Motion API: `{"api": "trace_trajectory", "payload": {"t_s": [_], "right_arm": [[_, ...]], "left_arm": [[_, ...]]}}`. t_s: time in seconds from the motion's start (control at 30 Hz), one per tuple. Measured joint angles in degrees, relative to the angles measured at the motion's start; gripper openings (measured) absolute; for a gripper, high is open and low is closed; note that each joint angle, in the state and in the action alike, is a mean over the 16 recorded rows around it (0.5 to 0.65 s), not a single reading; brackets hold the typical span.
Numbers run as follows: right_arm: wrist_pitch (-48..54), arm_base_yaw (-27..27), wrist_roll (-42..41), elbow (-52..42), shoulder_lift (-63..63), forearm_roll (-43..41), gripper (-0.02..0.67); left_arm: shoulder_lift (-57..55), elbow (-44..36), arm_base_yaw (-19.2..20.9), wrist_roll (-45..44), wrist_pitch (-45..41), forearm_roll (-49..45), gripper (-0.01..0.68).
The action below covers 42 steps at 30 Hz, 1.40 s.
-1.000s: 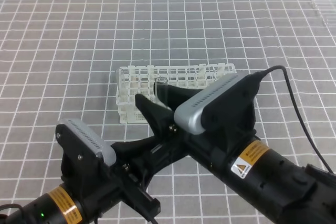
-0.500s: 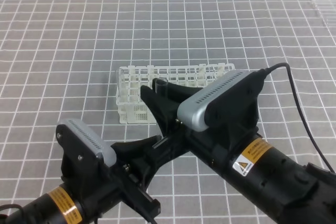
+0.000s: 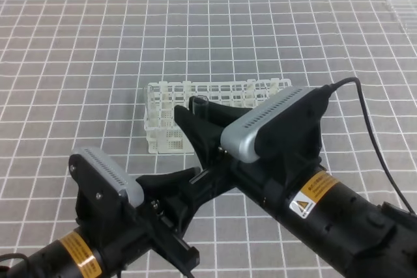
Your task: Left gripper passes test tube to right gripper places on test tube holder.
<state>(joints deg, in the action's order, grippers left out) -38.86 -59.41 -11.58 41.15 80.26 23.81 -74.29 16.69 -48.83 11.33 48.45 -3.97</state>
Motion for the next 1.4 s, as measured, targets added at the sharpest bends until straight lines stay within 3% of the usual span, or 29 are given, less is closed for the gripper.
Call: {"api": "trace_trajectory", "payload": {"t_s": [0.23, 0.47, 0.77, 1.13, 1.4], "right_arm": [[0.9, 0.0, -4.0, 0.0, -0.9, 3.3, 0.009], [4.0, 0.0, -12.0, 0.0, -4.4, 10.3, 0.009], [9.5, 0.0, -21.2, 0.0, -9.5, 18.8, 0.009], [13.0, 0.0, -23.7, 0.0, -10.7, 21.6, 0.009], [13.4, 0.0, -23.7, 0.0, -10.7, 21.6, 0.009]], "left_arm": [[1.6, 0.0, 0.0, -0.2, -0.3, 1.4, 0.026], [9.5, 0.0, 0.0, -0.7, -7.0, 2.9, 0.018], [31.0, 0.0, 0.0, -2.8, -27.6, 3.2, 0.002], [57.6, -0.8, 0.0, -4.1, -57.8, 3.2, 0.0], [64.4, -6.9, 0.0, -3.0, -60.3, 3.7, 0.0]]}}
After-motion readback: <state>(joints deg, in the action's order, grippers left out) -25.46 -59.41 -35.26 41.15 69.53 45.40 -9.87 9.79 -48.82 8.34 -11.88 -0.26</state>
